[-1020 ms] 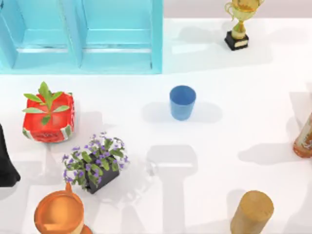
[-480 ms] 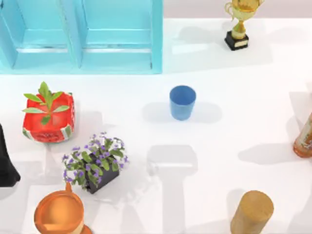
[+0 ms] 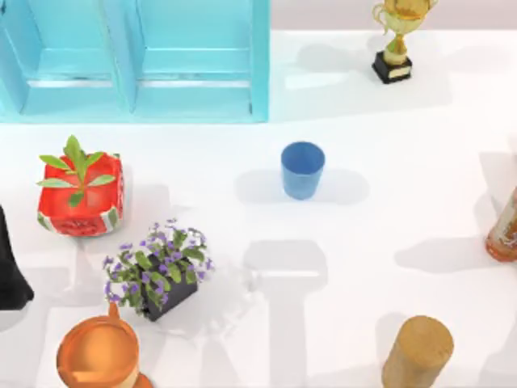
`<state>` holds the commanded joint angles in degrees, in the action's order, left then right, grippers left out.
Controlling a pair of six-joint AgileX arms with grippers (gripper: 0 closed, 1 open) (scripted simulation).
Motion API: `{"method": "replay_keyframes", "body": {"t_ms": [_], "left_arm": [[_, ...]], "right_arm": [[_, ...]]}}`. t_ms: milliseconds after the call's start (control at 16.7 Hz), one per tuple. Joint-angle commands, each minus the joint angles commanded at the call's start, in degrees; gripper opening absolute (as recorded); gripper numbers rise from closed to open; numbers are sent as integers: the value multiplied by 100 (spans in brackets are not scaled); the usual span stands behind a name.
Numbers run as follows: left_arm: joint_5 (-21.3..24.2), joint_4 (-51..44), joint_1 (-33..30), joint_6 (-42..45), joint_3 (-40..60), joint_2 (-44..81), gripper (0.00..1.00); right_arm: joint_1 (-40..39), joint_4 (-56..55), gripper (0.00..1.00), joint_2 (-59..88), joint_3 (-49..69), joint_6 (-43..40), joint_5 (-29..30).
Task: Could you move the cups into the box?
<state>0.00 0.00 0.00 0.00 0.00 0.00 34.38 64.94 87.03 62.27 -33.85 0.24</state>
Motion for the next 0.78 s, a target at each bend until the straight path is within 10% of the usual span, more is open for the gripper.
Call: {"method": "replay_keyframes", "body": {"t_ms": [780], "left_arm": [[0, 0, 0, 0, 0, 0, 100]], "right_arm": [[0, 213, 100, 4, 229, -24, 27]]}}
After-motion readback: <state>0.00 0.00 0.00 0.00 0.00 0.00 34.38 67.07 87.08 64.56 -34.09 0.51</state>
